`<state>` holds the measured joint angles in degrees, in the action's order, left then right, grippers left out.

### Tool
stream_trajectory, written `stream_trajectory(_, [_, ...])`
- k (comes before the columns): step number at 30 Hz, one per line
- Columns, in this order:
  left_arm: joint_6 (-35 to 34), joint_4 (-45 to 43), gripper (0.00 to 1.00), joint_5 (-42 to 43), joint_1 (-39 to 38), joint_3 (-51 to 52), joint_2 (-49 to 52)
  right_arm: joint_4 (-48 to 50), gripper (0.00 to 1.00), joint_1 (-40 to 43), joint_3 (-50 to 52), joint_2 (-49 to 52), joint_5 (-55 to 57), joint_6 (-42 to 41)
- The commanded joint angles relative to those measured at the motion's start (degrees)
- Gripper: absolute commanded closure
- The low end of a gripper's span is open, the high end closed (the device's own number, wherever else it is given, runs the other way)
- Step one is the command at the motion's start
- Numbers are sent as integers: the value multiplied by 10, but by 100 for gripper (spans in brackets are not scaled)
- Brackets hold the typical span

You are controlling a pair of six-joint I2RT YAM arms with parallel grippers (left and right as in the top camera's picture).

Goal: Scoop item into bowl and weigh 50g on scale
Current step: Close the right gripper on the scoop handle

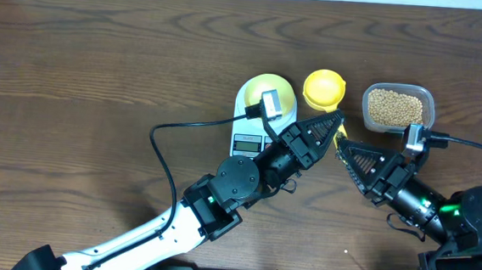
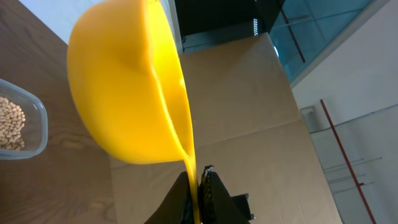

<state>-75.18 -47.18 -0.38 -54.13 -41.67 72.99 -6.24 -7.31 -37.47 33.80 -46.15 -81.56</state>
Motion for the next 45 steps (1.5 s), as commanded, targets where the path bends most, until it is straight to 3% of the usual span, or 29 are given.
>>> stream_trajectory(1, [5, -5, 93, -2, -2, -6, 0, 0, 73, -5, -10, 15, 15, 8])
stream_trajectory(17, [5, -5, 93, -3, -2, -6, 0, 12, 83, -5, -10, 45, -9, 10])
stream_trajectory(23, [5, -4, 92, -3, -2, -6, 0, 35, 93, -6, -10, 45, -16, 10])
stream_trajectory(26, [5, 6, 83, -3, -2, -6, 0, 35, 98, -6, -10, 45, -14, 14])
stream_trajectory(28, [13, 10, 58, -3, -2, -6, 0, 36, 98, -6, -10, 45, -12, 21])
stream_trajectory(32, [58, 12, 29, -3, -2, -6, 0, 39, 98, -6, -10, 44, -7, 42])
stream_trajectory(36, [140, 19, 29, -3, 0, -6, 0, 39, 99, -6, -10, 44, 21, 87])
stream_trajectory(37, [155, 33, 25, -3, 4, -6, 0, 38, 99, -6, -10, 44, 28, 100])
stream_trajectory(38, [158, 50, 18, -3, 10, -6, 0, 38, 99, -6, -10, 44, 28, 108])
stream_trajectory(41, [158, 106, 16, -3, 31, -6, -2, 22, 99, -6, -10, 45, 32, 138])
stream_trajectory(45, [169, 203, 6, -1, 62, -6, -31, -62, 99, -5, -10, 45, 104, 201])
